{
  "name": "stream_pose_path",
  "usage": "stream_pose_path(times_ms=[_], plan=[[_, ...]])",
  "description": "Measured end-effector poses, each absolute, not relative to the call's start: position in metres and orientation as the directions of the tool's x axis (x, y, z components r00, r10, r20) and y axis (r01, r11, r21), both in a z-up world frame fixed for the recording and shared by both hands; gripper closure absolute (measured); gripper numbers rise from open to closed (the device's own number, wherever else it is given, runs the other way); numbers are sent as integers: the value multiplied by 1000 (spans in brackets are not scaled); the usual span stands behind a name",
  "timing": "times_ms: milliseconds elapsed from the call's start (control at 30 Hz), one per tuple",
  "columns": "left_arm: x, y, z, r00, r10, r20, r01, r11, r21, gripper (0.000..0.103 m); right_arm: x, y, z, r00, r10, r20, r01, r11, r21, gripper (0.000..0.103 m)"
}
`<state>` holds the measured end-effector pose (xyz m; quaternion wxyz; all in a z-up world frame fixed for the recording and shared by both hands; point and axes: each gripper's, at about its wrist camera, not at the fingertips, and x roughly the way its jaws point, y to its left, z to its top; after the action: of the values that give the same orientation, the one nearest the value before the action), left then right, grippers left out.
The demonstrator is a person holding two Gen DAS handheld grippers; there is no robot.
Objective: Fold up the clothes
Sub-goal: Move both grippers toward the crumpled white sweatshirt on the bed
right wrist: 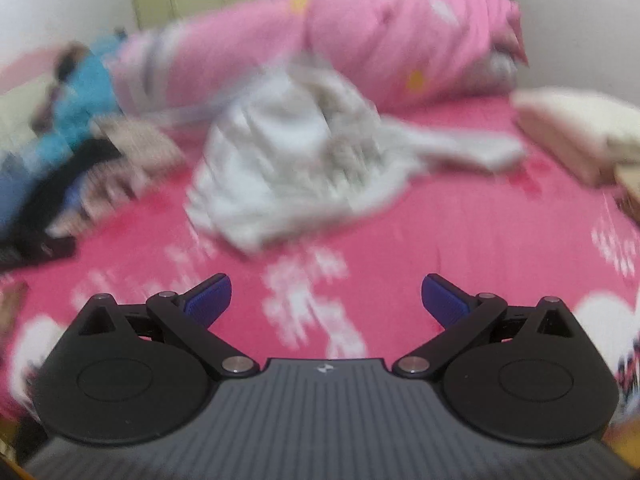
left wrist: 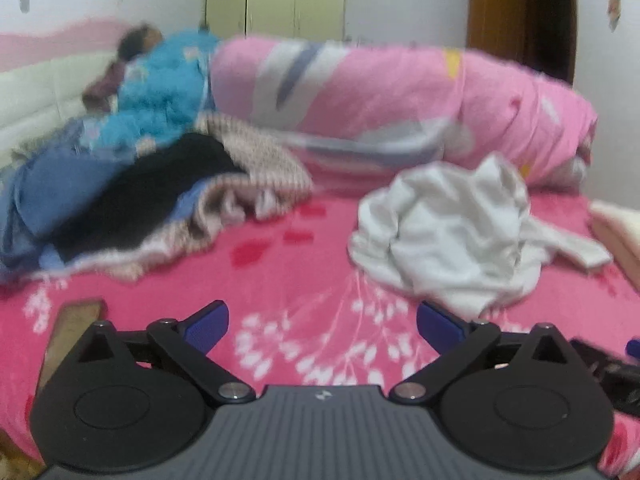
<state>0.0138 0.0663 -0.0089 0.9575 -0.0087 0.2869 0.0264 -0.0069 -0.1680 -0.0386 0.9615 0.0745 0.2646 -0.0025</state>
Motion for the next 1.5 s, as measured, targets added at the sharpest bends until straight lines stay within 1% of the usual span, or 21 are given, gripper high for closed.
stream_pose_path(times_ms=[33,100,200,367,433,567,667,733,800,900,1000,1133,1233,1400,1500], plan=[[7,65,-10,836,60,-545,-66,998,9,0,-14,-165,-36,868,17,-497,46,992,114,1],[-6,64,-10,823,46,-567,-55,998,1,0,-30,-161,-32,876,-4,-483,46,996,76,1],[-23,61,-12,787,18,-616,-41,999,-23,0,-55,-159,-30,863,35,-504,16,995,97,1],[-49,61,-12,787,41,-616,-55,998,-3,0,-82,-159,-28,853,12,-522,51,993,106,1],[-52,65,-11,791,35,-611,-58,998,-18,0,-87,-158,-27,850,21,-526,47,992,114,1],[-35,70,-17,791,35,-610,-73,997,-37,0,-76,-154,-32,848,7,-530,42,996,80,1],[-5,74,-27,789,38,-614,-81,996,-43,0,-51,-156,-45,842,0,-539,58,994,90,1],[24,76,-29,776,44,-630,-81,996,-30,0,-26,-157,-55,823,2,-567,64,993,97,1],[41,78,-28,775,42,-631,-72,997,-22,1,4,-157,-55,784,11,-620,65,993,100,1],[46,79,-28,795,62,-604,-104,994,-35,0,15,-152,-43,802,19,-597,51,994,100,1],[32,74,-37,767,91,-635,-108,994,12,0,7,-144,-40,826,-29,-563,56,998,31,1],[5,69,-33,774,54,-631,-65,998,6,0,-16,-144,-38,816,-15,-578,51,998,46,1],[-3,66,-25,778,32,-627,-44,999,-5,0,-23,-142,-34,812,-63,-581,79,997,3,1],[0,64,-12,797,46,-602,-38,999,26,0,-22,-143,-28,809,-71,-584,100,995,17,1],[9,63,-11,794,32,-607,-45,999,-6,0,-14,-143,-30,802,-79,-593,102,995,6,1]])
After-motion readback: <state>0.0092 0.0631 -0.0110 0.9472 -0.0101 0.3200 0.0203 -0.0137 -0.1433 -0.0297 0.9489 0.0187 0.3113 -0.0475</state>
